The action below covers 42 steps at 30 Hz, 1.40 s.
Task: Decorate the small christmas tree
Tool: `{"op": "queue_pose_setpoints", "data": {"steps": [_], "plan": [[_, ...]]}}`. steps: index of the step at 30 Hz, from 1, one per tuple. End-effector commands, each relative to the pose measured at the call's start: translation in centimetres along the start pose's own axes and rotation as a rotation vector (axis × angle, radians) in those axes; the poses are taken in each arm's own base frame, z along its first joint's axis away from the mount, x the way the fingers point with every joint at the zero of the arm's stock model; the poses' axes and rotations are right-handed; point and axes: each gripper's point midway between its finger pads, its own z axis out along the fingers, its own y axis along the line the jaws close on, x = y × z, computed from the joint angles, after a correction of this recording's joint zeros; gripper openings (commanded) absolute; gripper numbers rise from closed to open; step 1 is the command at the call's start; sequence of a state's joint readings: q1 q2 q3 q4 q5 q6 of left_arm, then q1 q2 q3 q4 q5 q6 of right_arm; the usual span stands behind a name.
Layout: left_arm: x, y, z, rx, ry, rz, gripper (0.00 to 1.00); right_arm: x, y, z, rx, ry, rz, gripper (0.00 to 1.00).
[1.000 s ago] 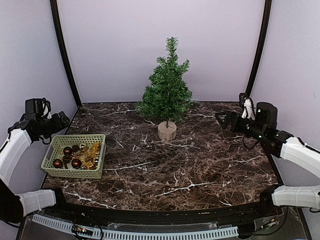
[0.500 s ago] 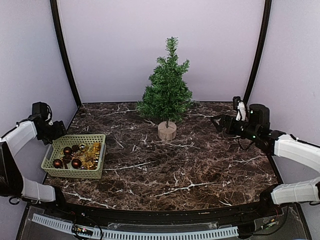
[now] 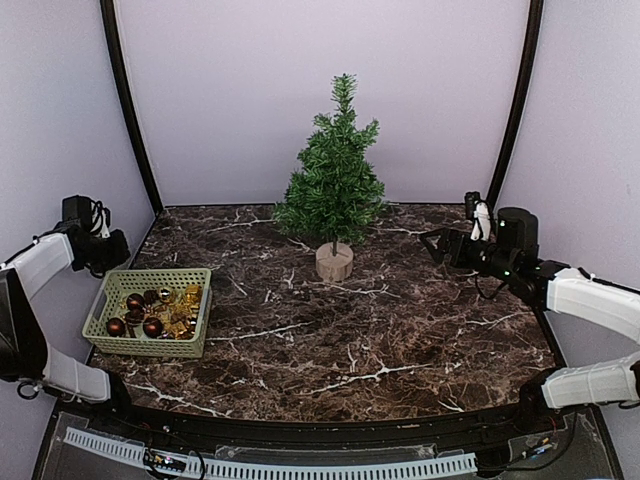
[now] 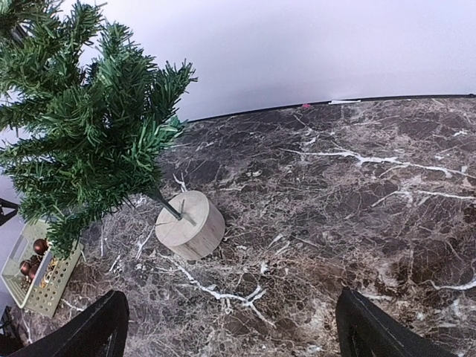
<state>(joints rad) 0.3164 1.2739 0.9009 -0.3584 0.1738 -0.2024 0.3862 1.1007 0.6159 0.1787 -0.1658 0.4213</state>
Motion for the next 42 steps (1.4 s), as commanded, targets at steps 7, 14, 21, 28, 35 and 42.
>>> {"op": "queue_pose_setpoints", "data": {"steps": [7,14,21,28,35,42], "plan": [[-6.4,-15.8,-10.7,0.579,-0.265,0.267,0.02,-3.2,6.1,-0.7,-0.136,-0.065,-0.092,0.99],[-6.3,-24.8,-18.1,0.872,-0.327,0.422,0.00,-4.6,12.9,-1.5,-0.251,-0.112,-0.158,0.98],[-5.1,-29.6,-24.0,1.086,-0.355,0.500,0.00,-5.5,21.0,-3.3,-0.418,-0.151,-0.213,0.99],[-1.7,-33.0,-27.4,1.257,-0.324,0.582,0.00,-5.0,27.6,-2.3,-0.497,-0.152,-0.253,0.99],[1.4,-34.3,-28.3,1.371,-0.258,0.595,0.00,-4.1,31.9,-0.6,-0.594,-0.134,-0.261,0.99],[4.0,-34.5,-26.8,1.387,-0.170,0.594,0.00,-4.4,31.3,-0.6,-0.566,-0.161,-0.219,0.99]]}}
